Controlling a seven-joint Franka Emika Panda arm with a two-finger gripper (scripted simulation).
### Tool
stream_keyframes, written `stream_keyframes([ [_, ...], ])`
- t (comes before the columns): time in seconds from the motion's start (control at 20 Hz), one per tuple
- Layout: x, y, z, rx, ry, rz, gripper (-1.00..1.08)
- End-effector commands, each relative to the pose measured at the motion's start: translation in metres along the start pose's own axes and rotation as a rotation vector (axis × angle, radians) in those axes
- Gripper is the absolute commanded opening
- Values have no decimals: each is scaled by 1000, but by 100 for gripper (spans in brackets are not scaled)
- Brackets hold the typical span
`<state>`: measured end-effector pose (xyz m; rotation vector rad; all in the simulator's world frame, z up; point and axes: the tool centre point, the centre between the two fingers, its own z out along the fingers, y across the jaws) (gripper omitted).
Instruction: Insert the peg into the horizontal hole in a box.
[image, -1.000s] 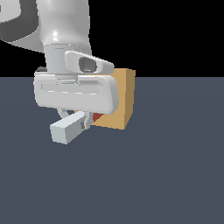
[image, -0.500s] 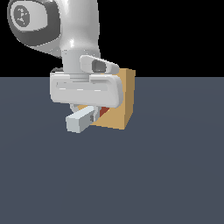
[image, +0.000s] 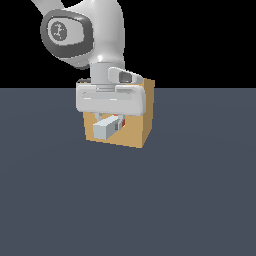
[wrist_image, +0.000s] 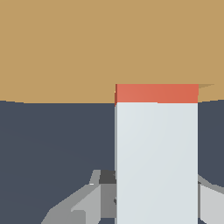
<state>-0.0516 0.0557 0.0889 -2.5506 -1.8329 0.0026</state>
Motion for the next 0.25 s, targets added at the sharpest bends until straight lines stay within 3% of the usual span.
stream_keyframes([
  [0.0, 8, 2, -1, -3, 2, 0, -100],
  [0.2, 8, 3, -1, -3, 2, 0, -100],
])
